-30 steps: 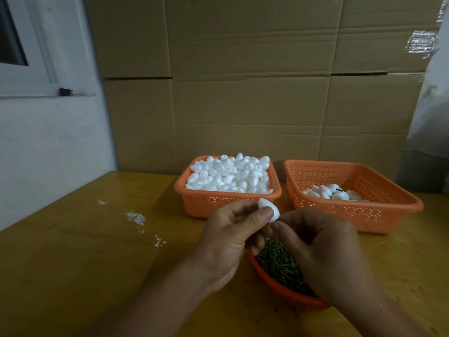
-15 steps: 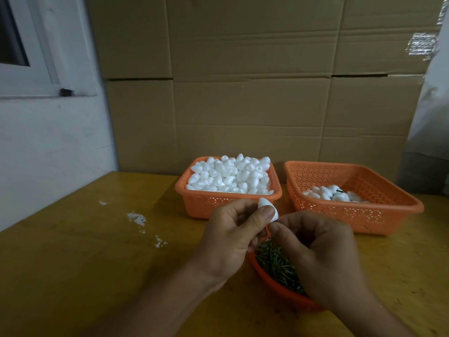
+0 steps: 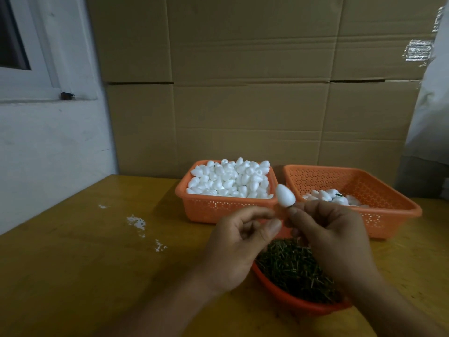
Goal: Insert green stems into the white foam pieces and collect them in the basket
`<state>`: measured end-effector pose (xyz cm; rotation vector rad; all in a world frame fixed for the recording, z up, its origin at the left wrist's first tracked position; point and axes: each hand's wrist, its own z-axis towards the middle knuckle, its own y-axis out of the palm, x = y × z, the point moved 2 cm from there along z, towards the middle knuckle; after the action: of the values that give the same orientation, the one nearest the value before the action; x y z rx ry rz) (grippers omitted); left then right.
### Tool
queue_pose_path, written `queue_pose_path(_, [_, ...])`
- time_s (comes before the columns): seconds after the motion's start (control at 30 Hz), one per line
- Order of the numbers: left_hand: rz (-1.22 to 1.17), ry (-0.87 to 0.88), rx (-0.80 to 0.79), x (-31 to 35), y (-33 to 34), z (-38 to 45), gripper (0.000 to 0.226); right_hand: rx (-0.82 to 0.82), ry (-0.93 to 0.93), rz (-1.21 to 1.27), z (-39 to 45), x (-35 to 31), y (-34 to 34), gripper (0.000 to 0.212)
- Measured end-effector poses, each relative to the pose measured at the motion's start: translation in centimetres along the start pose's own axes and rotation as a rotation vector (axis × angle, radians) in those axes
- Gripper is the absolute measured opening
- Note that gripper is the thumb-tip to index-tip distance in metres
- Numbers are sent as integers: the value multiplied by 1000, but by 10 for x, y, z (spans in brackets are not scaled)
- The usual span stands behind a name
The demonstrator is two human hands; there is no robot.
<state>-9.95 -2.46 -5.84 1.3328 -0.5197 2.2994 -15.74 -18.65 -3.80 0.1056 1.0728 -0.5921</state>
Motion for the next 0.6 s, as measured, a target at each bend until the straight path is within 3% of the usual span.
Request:
queue_pose_path(0.17, [201, 49, -11, -7, 1, -3, 27, 146, 68, -412, 49, 23, -37, 11])
queue_pose_path(0.33, [292, 58, -15, -9, 4, -6, 24, 114, 219, -821, 100, 49, -65, 27])
queue_pose_path(0.6, [354, 57, -24, -11, 5, -8, 24, 54, 421, -1006, 143, 75, -75, 40])
